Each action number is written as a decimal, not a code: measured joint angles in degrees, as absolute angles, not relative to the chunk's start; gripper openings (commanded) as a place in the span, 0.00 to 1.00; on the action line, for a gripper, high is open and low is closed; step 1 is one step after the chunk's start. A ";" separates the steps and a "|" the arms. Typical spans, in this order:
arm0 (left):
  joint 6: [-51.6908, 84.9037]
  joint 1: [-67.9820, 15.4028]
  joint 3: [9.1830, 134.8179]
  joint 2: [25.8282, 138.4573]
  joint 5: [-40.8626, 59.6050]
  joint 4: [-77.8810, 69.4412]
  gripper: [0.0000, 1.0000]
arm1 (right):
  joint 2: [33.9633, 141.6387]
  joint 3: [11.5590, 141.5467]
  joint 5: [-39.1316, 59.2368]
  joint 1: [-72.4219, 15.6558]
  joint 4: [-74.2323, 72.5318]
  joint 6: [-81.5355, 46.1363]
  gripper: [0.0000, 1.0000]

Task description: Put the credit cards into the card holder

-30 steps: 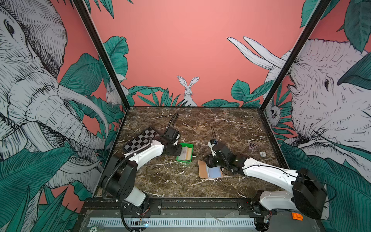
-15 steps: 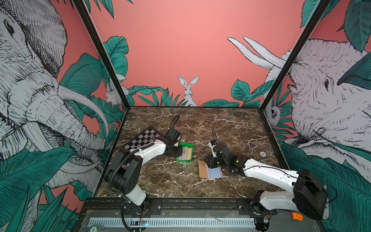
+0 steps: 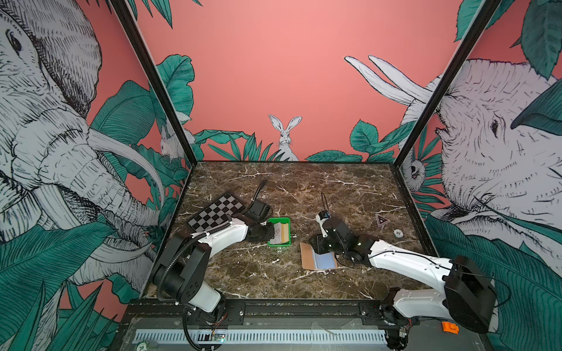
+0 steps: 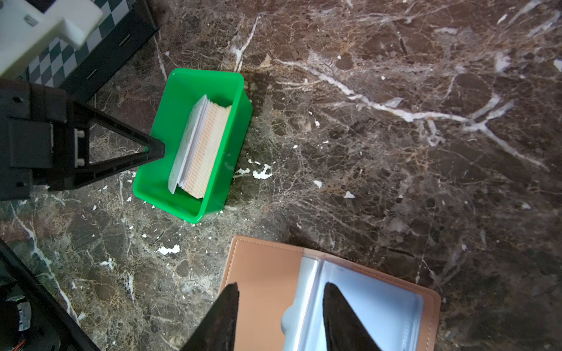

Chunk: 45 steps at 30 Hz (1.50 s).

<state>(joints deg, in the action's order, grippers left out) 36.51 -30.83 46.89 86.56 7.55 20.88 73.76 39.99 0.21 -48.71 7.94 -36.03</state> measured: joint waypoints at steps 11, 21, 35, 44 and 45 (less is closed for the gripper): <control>44.01 -31.48 45.21 86.17 7.49 16.69 0.11 | 73.76 38.52 0.19 -48.73 7.60 -36.42 0.45; 45.21 -32.14 45.15 86.17 7.49 16.27 0.24 | 73.76 38.52 0.14 -48.73 7.55 -36.67 0.45; 41.54 -32.18 45.17 80.03 7.77 17.58 0.38 | 73.54 40.56 -1.54 -48.73 9.72 -35.94 0.46; 36.82 -30.61 42.54 67.96 10.04 14.13 0.40 | 75.48 47.53 -3.73 -48.71 11.55 -34.30 0.56; 36.73 -30.04 41.74 67.31 10.76 13.08 0.40 | 76.40 48.56 -3.77 -48.71 11.53 -34.06 0.58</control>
